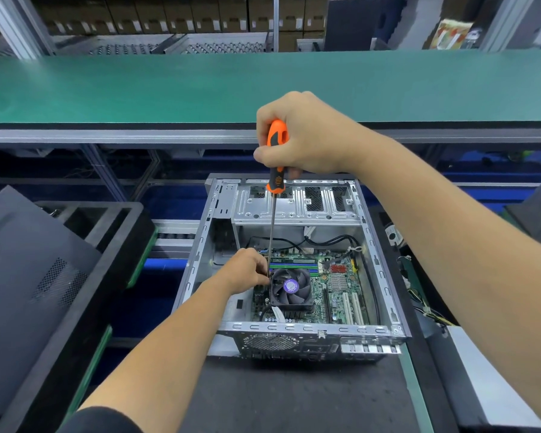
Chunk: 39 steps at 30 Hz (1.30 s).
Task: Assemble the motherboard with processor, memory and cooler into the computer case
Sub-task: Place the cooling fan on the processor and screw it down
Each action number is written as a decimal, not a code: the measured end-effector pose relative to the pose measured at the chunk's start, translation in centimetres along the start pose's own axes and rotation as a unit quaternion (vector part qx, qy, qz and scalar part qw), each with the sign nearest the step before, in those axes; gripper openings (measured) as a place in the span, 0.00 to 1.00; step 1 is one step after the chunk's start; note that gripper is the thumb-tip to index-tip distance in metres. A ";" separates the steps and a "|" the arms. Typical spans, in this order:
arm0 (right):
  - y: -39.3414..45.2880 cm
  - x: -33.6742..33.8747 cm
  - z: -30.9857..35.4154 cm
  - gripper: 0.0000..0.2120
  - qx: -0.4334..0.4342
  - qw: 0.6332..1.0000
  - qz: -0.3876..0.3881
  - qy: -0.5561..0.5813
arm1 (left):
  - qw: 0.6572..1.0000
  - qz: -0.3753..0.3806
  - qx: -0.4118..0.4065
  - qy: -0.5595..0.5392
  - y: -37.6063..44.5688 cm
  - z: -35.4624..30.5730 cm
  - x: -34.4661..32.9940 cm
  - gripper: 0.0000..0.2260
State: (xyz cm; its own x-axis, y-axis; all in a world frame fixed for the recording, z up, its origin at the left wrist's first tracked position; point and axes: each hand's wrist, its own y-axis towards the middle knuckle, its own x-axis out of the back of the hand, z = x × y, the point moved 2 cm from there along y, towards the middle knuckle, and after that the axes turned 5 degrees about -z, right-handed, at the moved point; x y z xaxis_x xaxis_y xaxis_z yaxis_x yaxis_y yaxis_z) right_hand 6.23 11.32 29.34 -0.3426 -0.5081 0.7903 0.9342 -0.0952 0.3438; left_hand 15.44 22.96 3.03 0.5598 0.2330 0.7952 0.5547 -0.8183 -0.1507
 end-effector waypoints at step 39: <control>2.4 -0.5 2.9 0.14 -0.009 0.974 0.063 -0.219 | 1.000 -0.011 -0.003 0.018 0.7 0.1 -0.6 0.03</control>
State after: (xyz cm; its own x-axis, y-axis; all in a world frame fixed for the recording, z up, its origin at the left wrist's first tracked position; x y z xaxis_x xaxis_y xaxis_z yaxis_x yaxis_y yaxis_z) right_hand 8.38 13.82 31.20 -0.2316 -0.1039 0.9672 0.9717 -0.0722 0.2249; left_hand 15.53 22.31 2.44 0.5254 0.2321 0.8186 0.5627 -0.8164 -0.1296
